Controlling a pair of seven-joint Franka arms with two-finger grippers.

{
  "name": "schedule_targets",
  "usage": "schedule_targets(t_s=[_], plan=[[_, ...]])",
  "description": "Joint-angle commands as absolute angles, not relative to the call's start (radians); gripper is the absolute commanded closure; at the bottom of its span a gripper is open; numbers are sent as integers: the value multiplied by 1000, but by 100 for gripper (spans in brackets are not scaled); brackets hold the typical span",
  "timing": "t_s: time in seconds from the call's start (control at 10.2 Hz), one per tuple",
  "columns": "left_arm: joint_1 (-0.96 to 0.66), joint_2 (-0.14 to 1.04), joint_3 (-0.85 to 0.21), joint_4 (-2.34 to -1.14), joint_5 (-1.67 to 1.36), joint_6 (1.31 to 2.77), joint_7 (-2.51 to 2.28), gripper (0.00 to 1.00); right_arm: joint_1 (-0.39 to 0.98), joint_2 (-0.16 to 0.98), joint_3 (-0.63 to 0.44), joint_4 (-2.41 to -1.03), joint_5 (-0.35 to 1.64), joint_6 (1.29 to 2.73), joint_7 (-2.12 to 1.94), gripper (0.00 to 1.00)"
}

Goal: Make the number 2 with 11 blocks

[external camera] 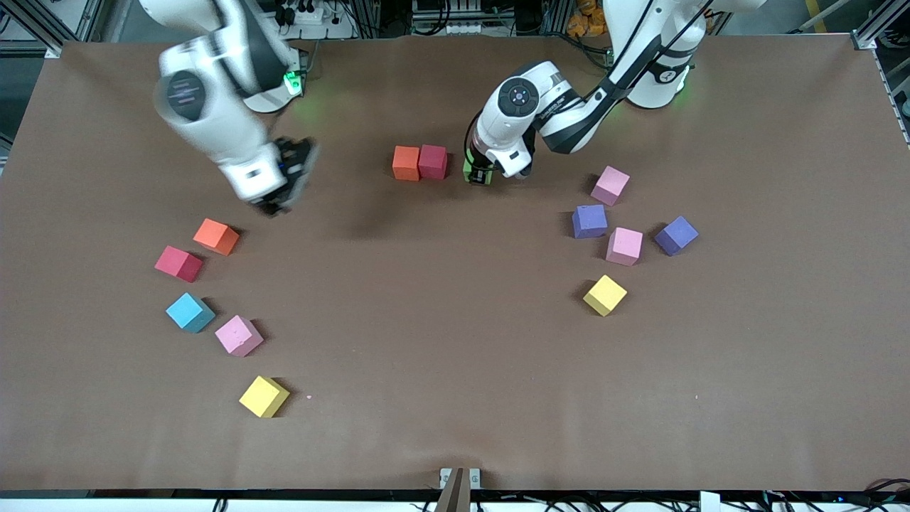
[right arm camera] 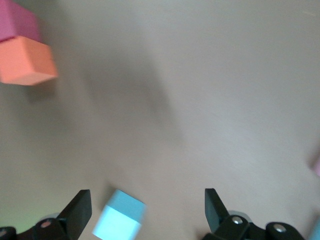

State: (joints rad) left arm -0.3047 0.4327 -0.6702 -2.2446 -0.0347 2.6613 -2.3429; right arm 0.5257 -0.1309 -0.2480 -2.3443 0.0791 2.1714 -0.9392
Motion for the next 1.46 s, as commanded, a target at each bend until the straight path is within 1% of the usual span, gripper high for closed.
schedule_targets(t_s=[0.0,0.1,0.2,0.29,0.39,0.49,0.59,0.78,0.98,1.07,1.37], plan=[[-325,442,-667,-2249,-63,2710,-2387,92,435,-130,-264,-2257,52,2151,-942,0],[-343,457,-667,-2249,-63,2727,-2405,92,414,-117,-262,-2247,51,2183,-937,0],[-359,468,-666,-2249,-63,2744,-2420,92,422,-109,-261,-2238,29,2280,-913,0],[-365,475,-664,-2249,-61,2750,-2431,92,414,-86,-262,-2230,17,2339,-869,0],[-374,486,-664,-2249,-61,2753,-2437,92,397,-37,-262,-2206,17,2350,-839,0],[-389,491,-663,-2249,-60,2770,-2460,92,343,48,-262,-2142,29,2349,-845,0],[-399,505,-661,-2247,-58,2776,-2470,92,321,136,-262,-2076,38,2352,-833,0],[-413,512,-644,-2240,-57,2780,-2483,92,311,222,-264,-2054,138,2431,-720,0],[-448,518,-608,-2226,-57,2780,-2493,92,318,384,-264,-1917,138,2421,-669,0],[-468,532,-592,-2217,-57,2780,-2502,92,302,446,-261,-1867,144,2421,-667,0],[-518,546,-552,-2195,-55,2780,-2519,92,269,530,-229,-1790,143,2428,-675,0]])
